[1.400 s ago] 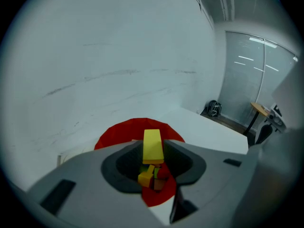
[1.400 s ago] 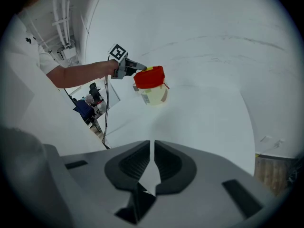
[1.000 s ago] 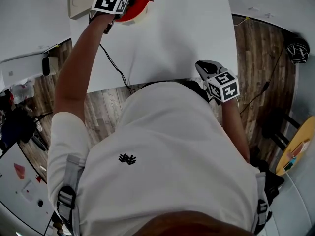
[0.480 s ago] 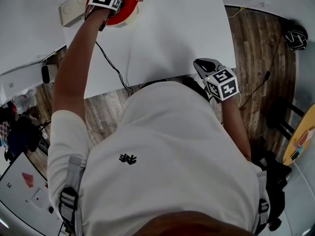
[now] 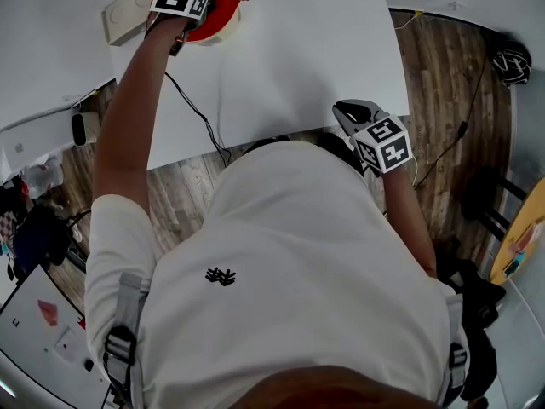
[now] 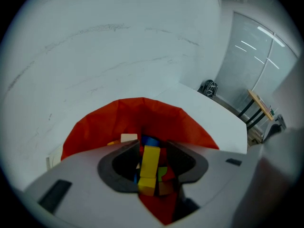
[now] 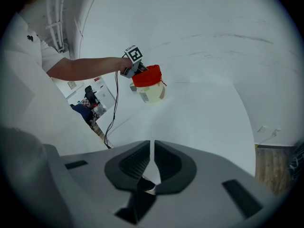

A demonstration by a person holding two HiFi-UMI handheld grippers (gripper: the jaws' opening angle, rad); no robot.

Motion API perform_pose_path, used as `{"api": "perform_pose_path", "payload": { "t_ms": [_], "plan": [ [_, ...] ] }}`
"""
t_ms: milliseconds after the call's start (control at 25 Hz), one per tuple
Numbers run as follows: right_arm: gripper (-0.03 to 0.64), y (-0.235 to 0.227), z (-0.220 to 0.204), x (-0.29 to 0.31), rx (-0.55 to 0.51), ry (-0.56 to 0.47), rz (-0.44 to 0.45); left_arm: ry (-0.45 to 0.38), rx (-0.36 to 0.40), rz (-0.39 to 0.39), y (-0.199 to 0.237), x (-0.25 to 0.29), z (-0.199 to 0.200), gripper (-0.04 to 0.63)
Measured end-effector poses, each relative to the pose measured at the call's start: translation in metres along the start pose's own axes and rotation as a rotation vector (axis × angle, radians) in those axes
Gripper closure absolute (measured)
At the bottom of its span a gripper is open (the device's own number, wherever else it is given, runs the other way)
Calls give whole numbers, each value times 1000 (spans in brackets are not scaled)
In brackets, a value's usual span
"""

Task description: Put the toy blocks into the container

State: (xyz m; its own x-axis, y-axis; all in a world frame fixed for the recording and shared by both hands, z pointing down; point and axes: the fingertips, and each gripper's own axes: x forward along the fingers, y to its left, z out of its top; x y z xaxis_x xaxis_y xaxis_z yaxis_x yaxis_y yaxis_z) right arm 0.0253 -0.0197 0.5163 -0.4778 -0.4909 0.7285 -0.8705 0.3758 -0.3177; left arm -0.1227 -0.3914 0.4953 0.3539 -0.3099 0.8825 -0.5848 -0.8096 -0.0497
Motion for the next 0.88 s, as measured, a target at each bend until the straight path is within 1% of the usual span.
{"api": "perform_pose_path", "payload": {
  "t_ms": [120,240,360,480,600,760,880],
  "plan": [
    [586,7,3,2,-15,-1,6,-55,-18,-12,-2,-13,3,417],
    [586,11,4,3,-23,-4,7,-130,-44,-28,-5,-31,7,420],
    [589,14,3,1,-28,-11,3,-197,-54,-38,-11,-46,6,425],
    [592,17,2,-5,-39,-26,5,-262,-60,-19,-18,-65,5,434],
    [594,20,6,-6,-61,-46,16,-348,-72,15,-22,-85,4,448],
    [595,21,13,-8,-98,-77,44,-455,-96,60,-39,-110,-9,490],
    [597,18,15,-13,-124,-101,70,-500,-125,89,-67,-122,-29,566]
  ]
}}
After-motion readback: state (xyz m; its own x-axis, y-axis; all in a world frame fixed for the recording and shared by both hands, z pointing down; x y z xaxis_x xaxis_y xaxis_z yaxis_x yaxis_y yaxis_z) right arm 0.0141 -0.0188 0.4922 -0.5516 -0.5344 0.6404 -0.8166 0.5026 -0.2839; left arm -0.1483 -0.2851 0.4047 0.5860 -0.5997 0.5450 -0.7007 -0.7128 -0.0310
